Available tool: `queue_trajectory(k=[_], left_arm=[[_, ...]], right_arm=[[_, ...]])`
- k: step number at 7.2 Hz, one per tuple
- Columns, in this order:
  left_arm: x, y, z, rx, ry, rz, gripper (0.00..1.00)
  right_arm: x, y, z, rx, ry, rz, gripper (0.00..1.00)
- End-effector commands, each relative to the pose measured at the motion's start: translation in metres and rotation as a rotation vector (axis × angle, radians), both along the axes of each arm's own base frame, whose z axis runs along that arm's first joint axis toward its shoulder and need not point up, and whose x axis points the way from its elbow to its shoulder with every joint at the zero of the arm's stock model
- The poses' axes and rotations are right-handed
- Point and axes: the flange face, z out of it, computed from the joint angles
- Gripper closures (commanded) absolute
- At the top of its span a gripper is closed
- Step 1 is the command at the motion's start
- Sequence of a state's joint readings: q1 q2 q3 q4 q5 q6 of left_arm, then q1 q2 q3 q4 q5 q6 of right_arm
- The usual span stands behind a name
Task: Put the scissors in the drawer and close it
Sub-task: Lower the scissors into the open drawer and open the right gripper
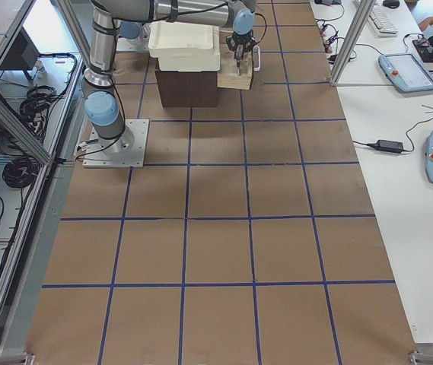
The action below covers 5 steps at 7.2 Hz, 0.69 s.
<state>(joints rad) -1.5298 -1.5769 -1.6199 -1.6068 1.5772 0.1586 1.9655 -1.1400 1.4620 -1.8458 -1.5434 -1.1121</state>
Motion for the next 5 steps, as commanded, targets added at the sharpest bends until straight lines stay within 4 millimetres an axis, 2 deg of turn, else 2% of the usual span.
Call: queue_trajectory(k=[1, 2, 3, 4, 5], left_arm=[[-0.0006, 0.0002, -0.0001, 0.001, 0.001, -0.007, 0.00], [-0.0007, 0.0002, -0.0001, 0.001, 0.002, -0.006, 0.00], [-0.0003, -0.0004, -0.0008, 0.002, 0.006, -0.006, 0.00], [0.0006, -0.0006, -0.0008, 0.002, 0.004, -0.005, 0.00], [0.0005, -0.0008, -0.0007, 0.001, 0.006, -0.006, 0.00]], right_arm=[[0.0028, 0.0002, -0.0036, 0.002, 0.000, 0.009, 0.96], [0.0038, 0.0004, -0.0045, 0.002, 0.000, 0.009, 0.94], [0.0038, 0.0004, -0.0045, 0.002, 0.001, 0.004, 0.84], [0.0048, 0.0000, -0.0046, 0.004, -0.006, -0.004, 0.41], [0.0047, 0.0002, -0.0052, 0.004, -0.005, -0.025, 0.37]])
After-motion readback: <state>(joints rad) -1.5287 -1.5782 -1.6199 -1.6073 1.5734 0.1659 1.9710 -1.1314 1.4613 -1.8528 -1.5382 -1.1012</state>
